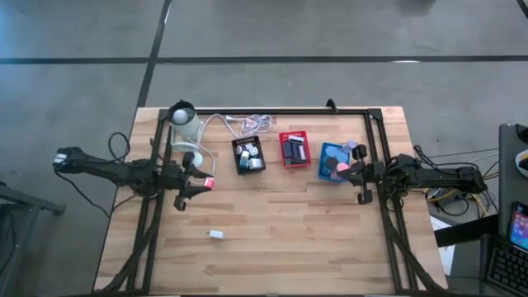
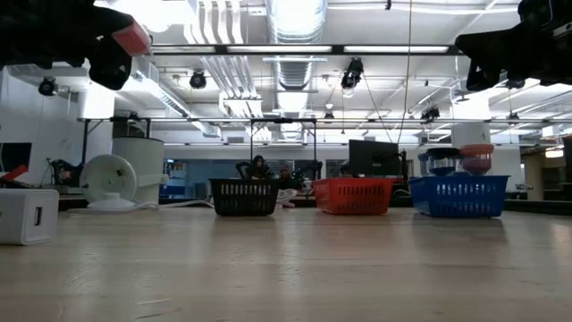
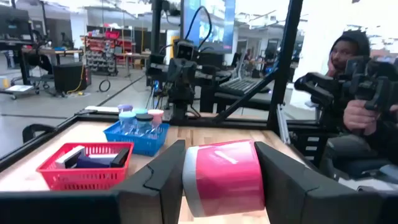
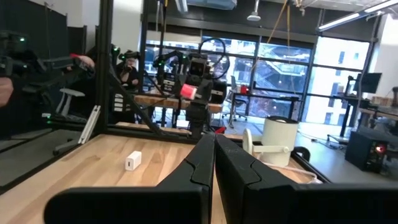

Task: Pick & Place Office items
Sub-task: Put the pink charger adapter into the black bin

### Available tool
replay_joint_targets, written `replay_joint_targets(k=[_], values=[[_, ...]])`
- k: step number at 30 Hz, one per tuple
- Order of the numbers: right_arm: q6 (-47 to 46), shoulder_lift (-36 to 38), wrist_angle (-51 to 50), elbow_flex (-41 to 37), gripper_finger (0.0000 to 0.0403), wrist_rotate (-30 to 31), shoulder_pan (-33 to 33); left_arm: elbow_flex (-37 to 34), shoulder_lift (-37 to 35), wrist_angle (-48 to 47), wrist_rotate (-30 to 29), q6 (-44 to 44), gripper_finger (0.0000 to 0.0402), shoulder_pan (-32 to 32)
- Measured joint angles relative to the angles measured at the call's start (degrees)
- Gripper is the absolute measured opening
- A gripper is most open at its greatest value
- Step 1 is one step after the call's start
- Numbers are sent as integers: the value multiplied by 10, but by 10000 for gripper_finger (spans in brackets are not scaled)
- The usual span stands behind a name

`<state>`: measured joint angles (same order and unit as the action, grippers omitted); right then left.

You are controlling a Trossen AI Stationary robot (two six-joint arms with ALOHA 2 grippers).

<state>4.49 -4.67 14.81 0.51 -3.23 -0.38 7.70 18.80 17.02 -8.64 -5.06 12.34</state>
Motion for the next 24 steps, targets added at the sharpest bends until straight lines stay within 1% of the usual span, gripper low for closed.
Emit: replay_joint_targets(k=[4, 13, 15, 18, 19, 22, 24], values=[[2, 0, 0, 0, 8, 4, 0, -7, -12, 1, 1, -1, 169, 0], [2, 0, 0, 0, 8, 4, 0, -15, -15, 0, -3, -9, 169, 0], [2, 0, 0, 0, 8, 4, 0, -13, -15, 0, -27, -10, 169, 0], [2, 0, 0, 0, 8, 4, 0, -1, -9, 0, -86, -27, 169, -2], [2, 0, 0, 0, 8, 4, 0, 7, -5, 0, -98, -31, 169, -3], [2, 0, 2, 0, 8, 4, 0, 41, 15, -1, -103, -31, 169, -3], [2, 0, 4, 0, 8, 4, 0, 77, 37, -5, -116, -28, 169, -3]])
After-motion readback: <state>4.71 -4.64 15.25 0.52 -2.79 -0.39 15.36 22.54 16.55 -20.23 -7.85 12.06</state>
